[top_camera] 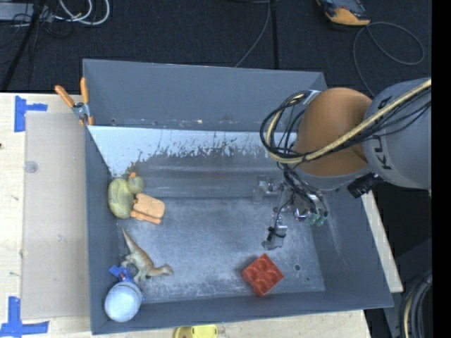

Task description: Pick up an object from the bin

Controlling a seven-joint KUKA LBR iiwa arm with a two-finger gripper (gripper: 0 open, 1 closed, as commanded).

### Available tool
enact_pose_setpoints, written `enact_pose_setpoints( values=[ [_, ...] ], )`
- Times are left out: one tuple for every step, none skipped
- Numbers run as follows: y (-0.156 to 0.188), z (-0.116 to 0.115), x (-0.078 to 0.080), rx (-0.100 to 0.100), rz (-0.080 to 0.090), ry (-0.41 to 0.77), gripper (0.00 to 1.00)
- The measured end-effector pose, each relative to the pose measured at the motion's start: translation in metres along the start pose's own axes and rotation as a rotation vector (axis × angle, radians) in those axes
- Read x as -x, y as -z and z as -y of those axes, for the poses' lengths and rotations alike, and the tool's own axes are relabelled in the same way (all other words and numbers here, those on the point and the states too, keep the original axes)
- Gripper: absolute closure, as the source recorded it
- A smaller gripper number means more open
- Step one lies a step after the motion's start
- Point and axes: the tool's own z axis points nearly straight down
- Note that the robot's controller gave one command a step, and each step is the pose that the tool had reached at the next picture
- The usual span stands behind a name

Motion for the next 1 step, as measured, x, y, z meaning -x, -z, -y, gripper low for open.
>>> enact_pose_setpoints(
  values=[
    [0.0045, 0.0, 0.0013, 0.0, 0.006, 0.0, 0.0]
  ],
)
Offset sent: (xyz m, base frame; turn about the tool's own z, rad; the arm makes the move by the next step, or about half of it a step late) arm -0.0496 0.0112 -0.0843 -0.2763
